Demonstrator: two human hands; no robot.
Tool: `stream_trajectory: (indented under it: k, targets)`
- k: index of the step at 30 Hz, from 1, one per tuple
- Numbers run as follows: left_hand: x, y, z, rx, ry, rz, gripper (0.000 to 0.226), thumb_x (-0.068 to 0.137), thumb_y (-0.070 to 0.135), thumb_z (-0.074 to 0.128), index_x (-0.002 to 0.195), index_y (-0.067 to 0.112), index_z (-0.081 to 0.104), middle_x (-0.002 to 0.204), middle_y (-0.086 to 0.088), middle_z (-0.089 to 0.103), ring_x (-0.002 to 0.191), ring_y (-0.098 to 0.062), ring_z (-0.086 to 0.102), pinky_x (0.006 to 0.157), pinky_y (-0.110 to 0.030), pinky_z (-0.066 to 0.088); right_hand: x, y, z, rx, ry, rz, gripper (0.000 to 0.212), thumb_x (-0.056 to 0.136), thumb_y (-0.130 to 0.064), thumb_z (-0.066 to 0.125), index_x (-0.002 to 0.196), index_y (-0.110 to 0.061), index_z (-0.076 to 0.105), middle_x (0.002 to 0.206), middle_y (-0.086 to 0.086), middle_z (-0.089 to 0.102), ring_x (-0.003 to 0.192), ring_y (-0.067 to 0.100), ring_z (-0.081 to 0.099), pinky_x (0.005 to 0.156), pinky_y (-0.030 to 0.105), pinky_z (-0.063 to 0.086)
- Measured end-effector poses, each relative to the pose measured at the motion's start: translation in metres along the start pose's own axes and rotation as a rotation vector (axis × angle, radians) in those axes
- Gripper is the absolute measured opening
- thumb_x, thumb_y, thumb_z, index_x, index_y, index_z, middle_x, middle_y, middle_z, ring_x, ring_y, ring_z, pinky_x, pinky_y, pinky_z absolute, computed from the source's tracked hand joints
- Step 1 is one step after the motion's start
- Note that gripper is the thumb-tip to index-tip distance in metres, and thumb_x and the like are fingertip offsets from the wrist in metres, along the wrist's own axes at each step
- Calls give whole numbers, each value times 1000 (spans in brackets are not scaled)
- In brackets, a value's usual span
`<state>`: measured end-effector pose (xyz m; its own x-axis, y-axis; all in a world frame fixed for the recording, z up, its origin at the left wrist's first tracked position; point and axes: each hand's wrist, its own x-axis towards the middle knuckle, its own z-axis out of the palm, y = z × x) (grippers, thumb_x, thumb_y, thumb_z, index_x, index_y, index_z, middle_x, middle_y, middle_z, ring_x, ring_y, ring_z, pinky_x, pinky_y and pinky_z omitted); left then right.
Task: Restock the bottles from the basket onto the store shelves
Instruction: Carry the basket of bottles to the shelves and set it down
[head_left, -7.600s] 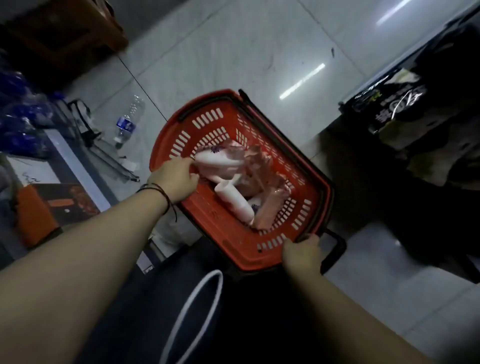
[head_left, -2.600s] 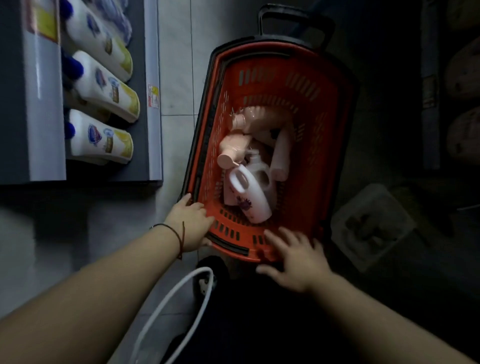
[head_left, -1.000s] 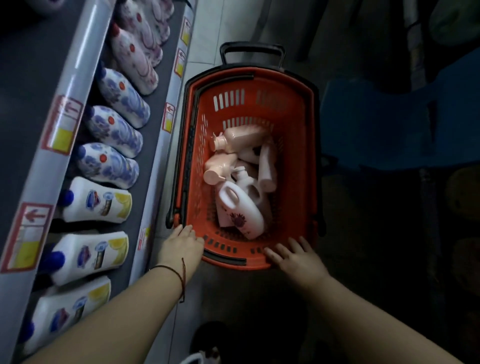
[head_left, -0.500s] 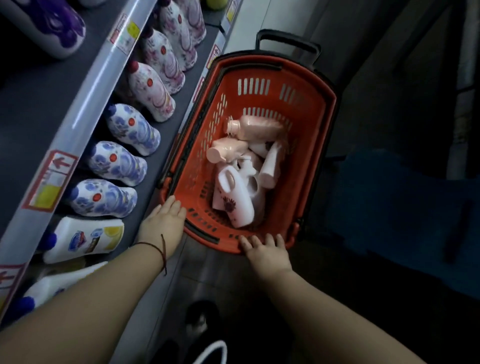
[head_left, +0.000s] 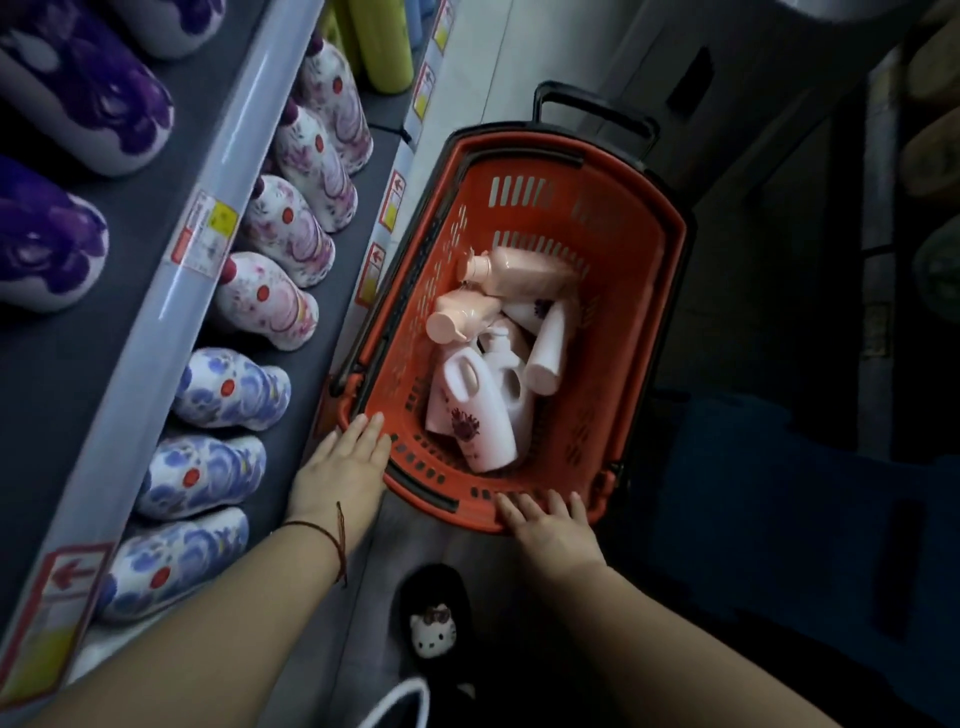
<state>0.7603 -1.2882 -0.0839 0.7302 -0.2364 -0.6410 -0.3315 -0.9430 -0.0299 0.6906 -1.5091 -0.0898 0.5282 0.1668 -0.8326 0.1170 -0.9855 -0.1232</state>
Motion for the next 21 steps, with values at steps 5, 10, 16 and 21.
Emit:
stream_trajectory:
  k: [5, 10, 16, 21]
  targets:
    - [18, -5, -15, -28, 16, 33, 50, 101, 15, 26, 150, 16, 15, 162, -2, -4, 149, -18, -4, 119, -35, 2, 8, 7, -16, 7, -2, 4, 61, 100, -15, 30, 152, -26, 0, 160, 1, 13, 145, 39, 12, 117, 55, 3]
    - [19, -2, -21, -38, 10, 37, 58, 94, 2, 6, 149, 17, 17, 162, -2, -3, 149, -18, -3, 119, -35, 3, 10, 7, -28, 76, -60, 30, 58, 99, -15, 27, 152, -28, 8, 160, -1, 15, 145, 38, 12, 117, 53, 2]
    - [20, -5, -21, -8, -25, 29, 50, 101, 14, 21, 150, 19, 14, 162, 1, 0, 149, -15, -3, 119, -34, 3, 8, 7, -26, 62, -65, 28, 57, 100, -16, 26, 152, -27, 7, 160, 2, 13, 145, 40, 8, 117, 53, 1]
    - [19, -2, -24, 19, -34, 56, 89, 68, 7, -20, 150, 16, 13, 161, 0, 8, 149, -16, -1, 119, -33, 4, 9, 9, -29, 62, -106, 24, 57, 100, -18, 27, 152, -28, 7, 160, 2, 13, 145, 39, 8, 117, 54, 1]
